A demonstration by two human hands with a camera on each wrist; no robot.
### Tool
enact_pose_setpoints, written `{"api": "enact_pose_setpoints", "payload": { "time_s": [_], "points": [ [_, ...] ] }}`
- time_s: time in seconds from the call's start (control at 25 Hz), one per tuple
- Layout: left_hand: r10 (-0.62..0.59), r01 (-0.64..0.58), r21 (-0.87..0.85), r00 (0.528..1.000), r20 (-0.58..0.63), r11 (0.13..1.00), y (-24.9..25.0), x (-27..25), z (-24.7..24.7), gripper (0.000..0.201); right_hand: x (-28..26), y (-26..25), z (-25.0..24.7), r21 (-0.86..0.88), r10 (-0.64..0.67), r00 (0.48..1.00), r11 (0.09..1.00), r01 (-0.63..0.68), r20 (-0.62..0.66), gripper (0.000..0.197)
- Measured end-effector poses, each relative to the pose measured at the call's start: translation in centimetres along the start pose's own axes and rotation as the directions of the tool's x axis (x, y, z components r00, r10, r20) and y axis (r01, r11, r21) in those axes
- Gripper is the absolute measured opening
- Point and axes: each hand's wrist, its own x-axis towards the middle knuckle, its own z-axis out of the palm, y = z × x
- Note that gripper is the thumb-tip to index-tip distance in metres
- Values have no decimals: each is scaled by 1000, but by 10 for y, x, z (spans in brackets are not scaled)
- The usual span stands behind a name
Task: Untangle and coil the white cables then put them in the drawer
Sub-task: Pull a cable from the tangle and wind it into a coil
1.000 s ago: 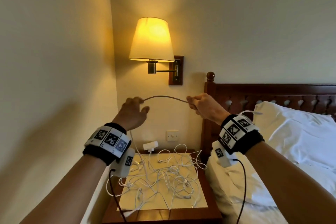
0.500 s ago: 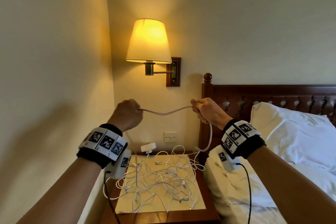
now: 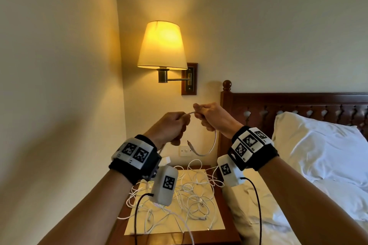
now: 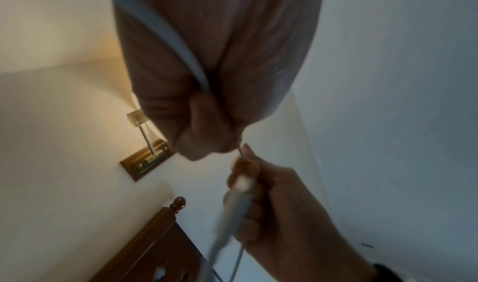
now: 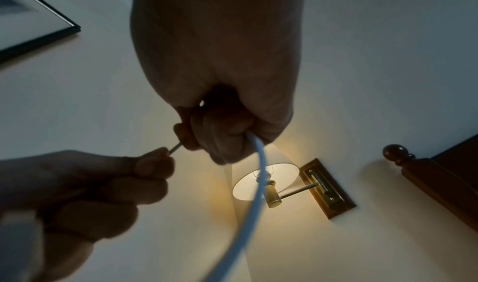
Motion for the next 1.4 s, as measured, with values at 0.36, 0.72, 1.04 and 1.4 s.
{"api": "enact_pose_setpoints", "payload": {
  "time_s": [0.36, 0.72, 1.04, 1.4],
  "points": [
    [5, 59, 145, 915, -403, 988, -34, 24, -45, 28, -12, 14, -7, 285, 135, 988, 946, -151, 76, 41],
    [74, 15, 200, 899, -431, 980, -58, 33, -55, 28, -20, 5, -11, 503, 151, 969, 833, -231, 195, 42],
    [-113, 87, 252, 989, 90, 964, -85, -2, -36, 32, -12, 16, -31, 758, 96, 995, 651, -30, -43, 33],
    [400, -420, 230, 907, 127, 878, 9, -7, -14, 37, -20, 11, -2, 313, -47, 999, 948, 50, -20, 33]
  ]
}}
